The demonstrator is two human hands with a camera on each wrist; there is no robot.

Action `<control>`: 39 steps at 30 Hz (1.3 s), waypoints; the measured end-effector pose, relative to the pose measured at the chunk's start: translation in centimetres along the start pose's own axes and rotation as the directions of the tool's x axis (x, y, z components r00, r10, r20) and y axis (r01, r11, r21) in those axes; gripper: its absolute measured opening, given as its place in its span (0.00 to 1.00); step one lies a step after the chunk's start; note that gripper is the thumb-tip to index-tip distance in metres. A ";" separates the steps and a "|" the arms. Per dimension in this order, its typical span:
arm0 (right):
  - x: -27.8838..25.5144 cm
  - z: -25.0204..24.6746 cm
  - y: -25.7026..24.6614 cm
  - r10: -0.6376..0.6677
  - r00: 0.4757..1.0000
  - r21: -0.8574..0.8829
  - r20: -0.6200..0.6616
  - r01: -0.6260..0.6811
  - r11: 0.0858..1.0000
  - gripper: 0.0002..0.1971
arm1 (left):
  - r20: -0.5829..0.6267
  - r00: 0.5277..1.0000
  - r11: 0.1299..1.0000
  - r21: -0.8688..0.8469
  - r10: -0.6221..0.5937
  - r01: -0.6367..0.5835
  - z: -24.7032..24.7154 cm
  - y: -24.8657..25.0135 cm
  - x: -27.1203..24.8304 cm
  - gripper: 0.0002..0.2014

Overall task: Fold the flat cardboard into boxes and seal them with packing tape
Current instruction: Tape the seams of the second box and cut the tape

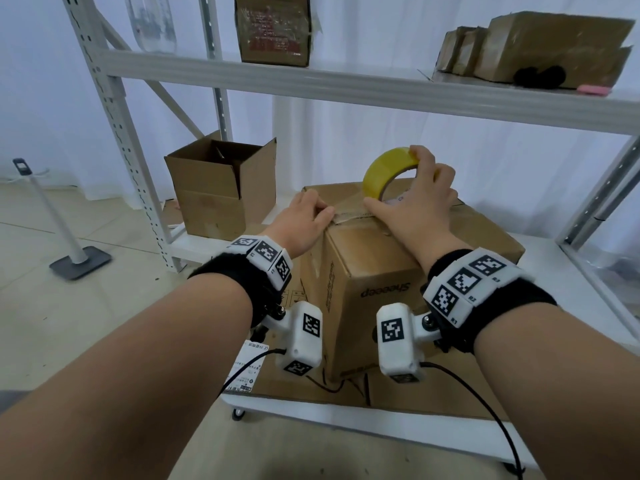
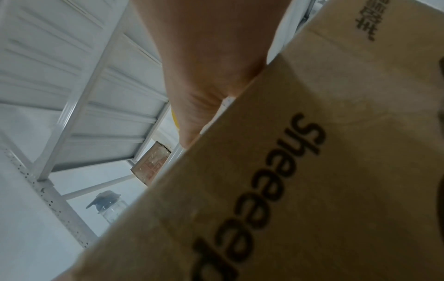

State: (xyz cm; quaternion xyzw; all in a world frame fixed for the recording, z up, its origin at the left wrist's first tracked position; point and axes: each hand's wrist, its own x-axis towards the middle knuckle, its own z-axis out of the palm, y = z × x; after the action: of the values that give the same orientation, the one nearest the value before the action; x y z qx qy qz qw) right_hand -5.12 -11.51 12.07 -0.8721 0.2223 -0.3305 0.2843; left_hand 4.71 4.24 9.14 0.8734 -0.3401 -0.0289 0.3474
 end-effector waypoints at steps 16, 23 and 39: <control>0.8 -0.7 0.1 0.029 0.989 -0.047 0.146 -0.022 0.999 0.50 | -0.016 0.997 0.963 0.260 -0.074 0.076 -0.5 1.7 1.2 0.22; 0.7 -0.6 -0.1 0.029 0.987 0.024 0.160 -0.033 0.999 0.47 | -0.040 0.996 0.971 0.223 -0.080 0.087 -0.3 1.9 1.1 0.22; 0.1 -1.0 0.3 0.042 0.986 0.019 0.161 -0.046 0.999 0.47 | 0.133 0.989 0.982 0.189 -0.058 0.032 -2.6 1.3 -1.0 0.18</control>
State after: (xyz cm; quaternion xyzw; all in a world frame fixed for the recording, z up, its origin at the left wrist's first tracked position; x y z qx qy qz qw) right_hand -5.79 -12.15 12.55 -0.8875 0.2143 -0.2554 0.3182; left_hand 3.93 5.68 11.74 0.9054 -0.3447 -0.0653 0.2392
